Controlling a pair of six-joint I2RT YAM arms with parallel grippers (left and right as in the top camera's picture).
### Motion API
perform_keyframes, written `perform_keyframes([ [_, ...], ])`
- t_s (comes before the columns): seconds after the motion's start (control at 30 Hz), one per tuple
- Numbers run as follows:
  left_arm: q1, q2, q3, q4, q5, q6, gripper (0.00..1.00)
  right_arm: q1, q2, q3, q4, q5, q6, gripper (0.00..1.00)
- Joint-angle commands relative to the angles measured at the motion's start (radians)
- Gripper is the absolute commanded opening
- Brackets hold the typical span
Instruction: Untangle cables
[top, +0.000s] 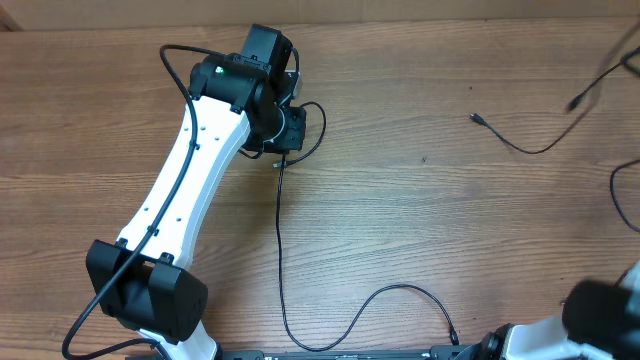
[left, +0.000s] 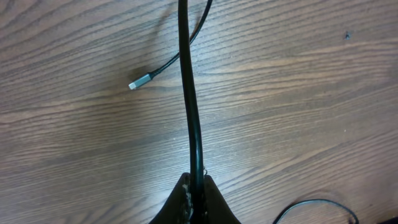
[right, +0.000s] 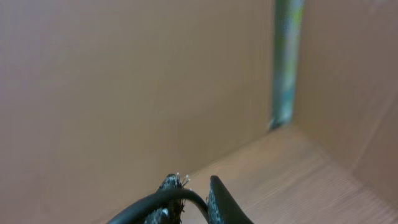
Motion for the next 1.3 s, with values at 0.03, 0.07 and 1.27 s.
perform_keyframes([
  [0.03, 0.003, -0.006, -0.002, -0.002, -0.007, -0.032, 0.04, 0.005, 0.121, 0.17, 0.095, 0.257, -0.083, 0.11],
  [0.07, 0.003, -0.006, -0.002, -0.002, -0.009, -0.032, 0.05, 0.004, 0.153, 0.188, 0.122, 0.283, -0.097, 0.09],
  [1.27, 0.003, -0.006, -0.002, -0.016, -0.048, -0.092, 0.04, 0.093, 0.18, 0.226, -0.246, 0.012, 0.069, 1.0],
])
